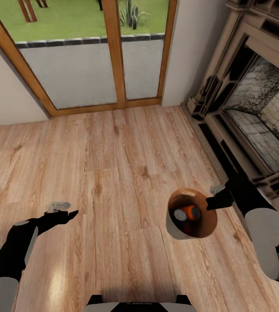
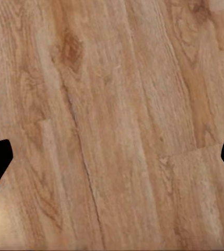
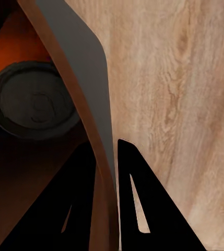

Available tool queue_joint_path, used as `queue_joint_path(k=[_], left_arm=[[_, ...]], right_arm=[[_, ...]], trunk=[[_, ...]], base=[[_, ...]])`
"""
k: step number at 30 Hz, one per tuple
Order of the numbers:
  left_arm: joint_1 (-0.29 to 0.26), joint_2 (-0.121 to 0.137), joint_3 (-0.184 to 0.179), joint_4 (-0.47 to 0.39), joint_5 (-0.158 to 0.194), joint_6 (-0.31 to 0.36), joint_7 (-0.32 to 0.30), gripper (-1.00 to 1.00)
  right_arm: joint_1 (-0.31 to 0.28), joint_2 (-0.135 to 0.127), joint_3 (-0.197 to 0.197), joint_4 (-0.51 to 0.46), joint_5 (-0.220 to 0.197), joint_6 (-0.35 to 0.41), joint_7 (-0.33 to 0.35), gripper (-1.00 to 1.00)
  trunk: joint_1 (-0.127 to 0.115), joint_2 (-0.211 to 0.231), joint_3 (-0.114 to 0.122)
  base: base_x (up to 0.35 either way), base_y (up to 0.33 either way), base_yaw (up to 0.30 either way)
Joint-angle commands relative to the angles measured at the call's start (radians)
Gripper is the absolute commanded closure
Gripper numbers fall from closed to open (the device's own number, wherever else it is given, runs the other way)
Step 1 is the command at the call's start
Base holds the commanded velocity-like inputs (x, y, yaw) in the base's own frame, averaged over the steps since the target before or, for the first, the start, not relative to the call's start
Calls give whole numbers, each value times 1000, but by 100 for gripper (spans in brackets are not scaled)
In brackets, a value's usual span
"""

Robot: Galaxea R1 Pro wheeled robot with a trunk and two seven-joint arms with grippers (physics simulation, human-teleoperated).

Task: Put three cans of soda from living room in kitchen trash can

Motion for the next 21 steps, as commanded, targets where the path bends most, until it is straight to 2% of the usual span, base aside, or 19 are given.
queue_joint_path(k=[1,6,9,11,15,21], left_arm=[[0,-14,0,2,0,-10,76,-100],[0,-42,-2,6,-3,-86,230,-100],[0,-59,-3,7,-4,-115,275,-100],[0,-65,-3,7,-4,-123,287,-100],[1,-75,-3,8,-5,-136,304,-100],[1,-76,-3,8,-5,-138,307,-100]], right_arm=[[13,0,-4,0,-20,2,4,100],[45,-4,-9,-1,-21,-14,4,100],[73,-6,-23,-1,-22,-46,4,100],[86,-6,-47,-1,-22,-80,3,100],[109,-7,-144,-3,-13,-169,0,100],[112,-6,-156,-3,-13,-178,-68,100]], trunk=[[4,-7,-3],[23,-42,-19],[34,-63,-28],[42,-77,-34],[57,-105,-47],[80,-147,-66]], base=[[0,0,0],[0,0,0],[0,0,0],[0,0,0],[0,0,0],[0,0,0]])
